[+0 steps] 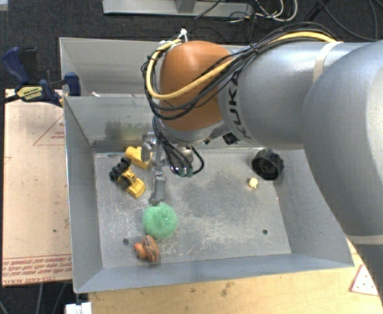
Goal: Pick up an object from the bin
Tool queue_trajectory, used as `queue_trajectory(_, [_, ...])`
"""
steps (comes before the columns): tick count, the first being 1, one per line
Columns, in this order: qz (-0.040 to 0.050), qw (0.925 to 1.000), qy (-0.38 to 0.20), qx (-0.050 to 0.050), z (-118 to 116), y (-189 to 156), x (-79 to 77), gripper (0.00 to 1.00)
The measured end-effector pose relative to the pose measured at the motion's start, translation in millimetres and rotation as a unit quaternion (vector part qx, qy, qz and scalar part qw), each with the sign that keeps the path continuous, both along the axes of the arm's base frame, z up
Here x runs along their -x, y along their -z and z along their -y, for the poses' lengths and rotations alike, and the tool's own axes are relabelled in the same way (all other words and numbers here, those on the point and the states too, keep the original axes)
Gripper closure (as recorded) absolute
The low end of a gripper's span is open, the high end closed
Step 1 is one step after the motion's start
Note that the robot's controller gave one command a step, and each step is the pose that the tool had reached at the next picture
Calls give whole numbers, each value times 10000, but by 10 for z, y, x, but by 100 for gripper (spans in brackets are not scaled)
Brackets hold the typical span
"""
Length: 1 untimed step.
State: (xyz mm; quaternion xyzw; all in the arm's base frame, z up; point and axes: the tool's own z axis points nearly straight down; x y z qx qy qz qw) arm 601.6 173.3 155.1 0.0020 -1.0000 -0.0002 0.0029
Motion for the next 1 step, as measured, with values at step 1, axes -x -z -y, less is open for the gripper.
queue_trajectory(1, [33, 10000, 15, -6, 8, -49, -14, 0])
